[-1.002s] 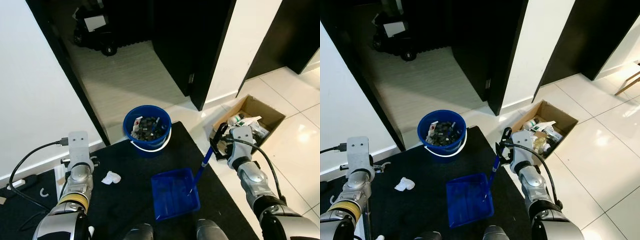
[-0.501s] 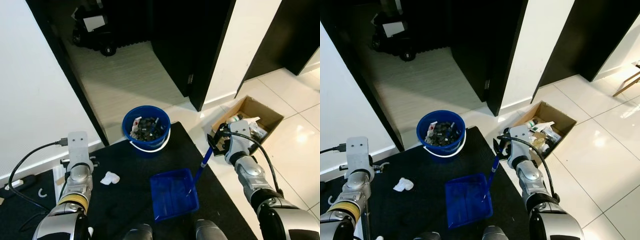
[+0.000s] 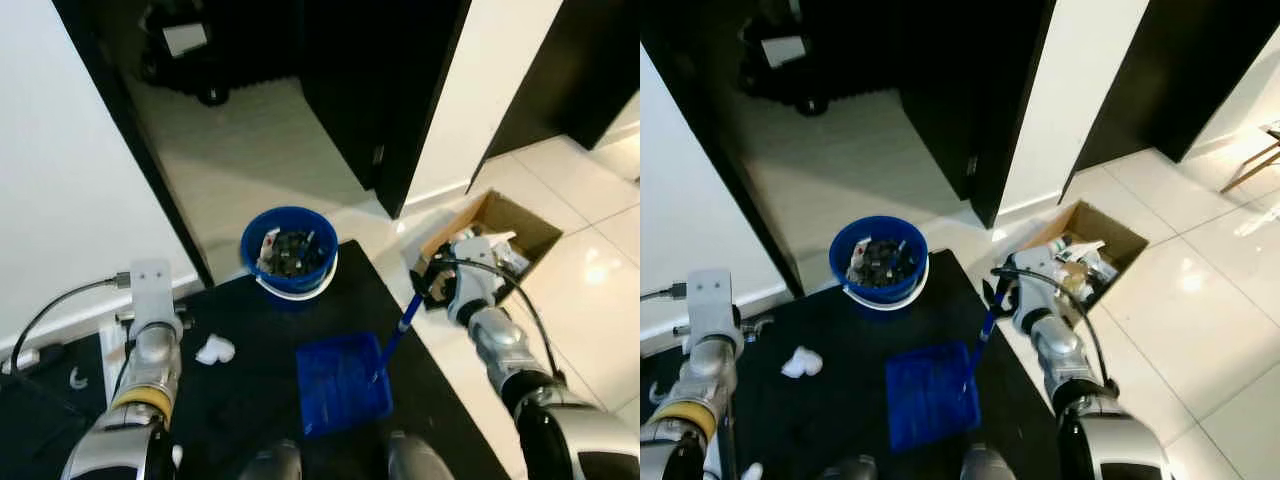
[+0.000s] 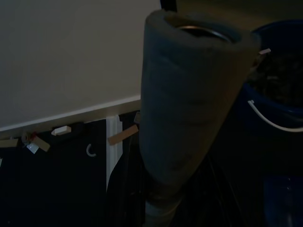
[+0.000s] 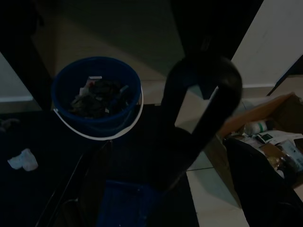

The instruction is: Sweep floor

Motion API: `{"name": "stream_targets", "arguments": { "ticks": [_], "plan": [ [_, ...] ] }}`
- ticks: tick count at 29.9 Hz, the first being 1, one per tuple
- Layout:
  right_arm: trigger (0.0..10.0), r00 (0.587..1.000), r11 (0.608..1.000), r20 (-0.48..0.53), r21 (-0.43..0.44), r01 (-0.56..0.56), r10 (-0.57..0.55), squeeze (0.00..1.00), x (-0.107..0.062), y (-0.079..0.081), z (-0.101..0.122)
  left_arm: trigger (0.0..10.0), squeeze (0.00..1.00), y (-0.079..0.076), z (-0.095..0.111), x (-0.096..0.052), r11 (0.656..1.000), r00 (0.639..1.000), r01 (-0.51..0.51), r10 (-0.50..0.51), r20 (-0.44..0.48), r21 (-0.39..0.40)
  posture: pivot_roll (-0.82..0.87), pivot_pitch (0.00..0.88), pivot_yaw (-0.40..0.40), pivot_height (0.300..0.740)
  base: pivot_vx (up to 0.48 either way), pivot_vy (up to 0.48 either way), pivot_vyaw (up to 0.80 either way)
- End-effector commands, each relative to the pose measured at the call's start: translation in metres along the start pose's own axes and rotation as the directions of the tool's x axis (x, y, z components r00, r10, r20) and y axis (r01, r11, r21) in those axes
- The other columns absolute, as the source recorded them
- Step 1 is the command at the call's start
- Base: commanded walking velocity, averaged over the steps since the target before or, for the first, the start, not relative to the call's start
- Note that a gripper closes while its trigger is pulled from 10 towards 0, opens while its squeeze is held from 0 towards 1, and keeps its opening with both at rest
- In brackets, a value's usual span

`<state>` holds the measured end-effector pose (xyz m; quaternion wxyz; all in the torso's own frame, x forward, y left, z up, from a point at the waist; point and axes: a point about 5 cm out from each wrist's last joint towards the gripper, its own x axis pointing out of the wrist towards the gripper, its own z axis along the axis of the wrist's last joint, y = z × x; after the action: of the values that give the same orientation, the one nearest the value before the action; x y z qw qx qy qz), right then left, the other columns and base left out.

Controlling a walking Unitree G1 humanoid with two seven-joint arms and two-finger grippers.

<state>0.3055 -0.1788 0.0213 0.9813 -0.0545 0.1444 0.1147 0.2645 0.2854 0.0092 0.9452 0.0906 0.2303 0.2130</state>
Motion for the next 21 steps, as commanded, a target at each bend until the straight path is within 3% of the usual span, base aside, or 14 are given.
{"name": "stream_targets", "arguments": {
  "ticks": [1, 7, 21],
  "plan": [
    [10.0, 1.000, 1.000, -0.021, -0.022, -0.015, 0.015, 0.00, 0.001, -0.003, 0.001, 10.0, 0.00, 0.006, 0.007, 0.000, 0.999, 0.999, 0.000, 0.002, 0.051, -0.040, 0.15, 0.133, -0.092, 0.740, 0.000, 0.000, 0.00],
    [10.0, 1.000, 0.999, -0.014, -0.048, -0.023, 0.023, 0.00, 0.004, -0.007, 0.008, 10.0, 0.00, 0.009, 0.008, -0.002, 0.997, 0.997, -0.008, 0.014, 0.082, -0.071, 0.16, 0.150, -0.109, 0.740, 0.000, 0.000, 0.00],
    [10.0, 0.995, 0.994, -0.011, -0.032, -0.102, 0.102, 0.00, 0.008, 0.009, 0.009, 10.0, 0.00, 0.014, 0.004, -0.006, 0.997, 0.996, -0.026, 0.032, 0.084, -0.072, 0.18, 0.154, -0.121, 0.740, 0.000, 0.000, 0.00]
  ]
}}
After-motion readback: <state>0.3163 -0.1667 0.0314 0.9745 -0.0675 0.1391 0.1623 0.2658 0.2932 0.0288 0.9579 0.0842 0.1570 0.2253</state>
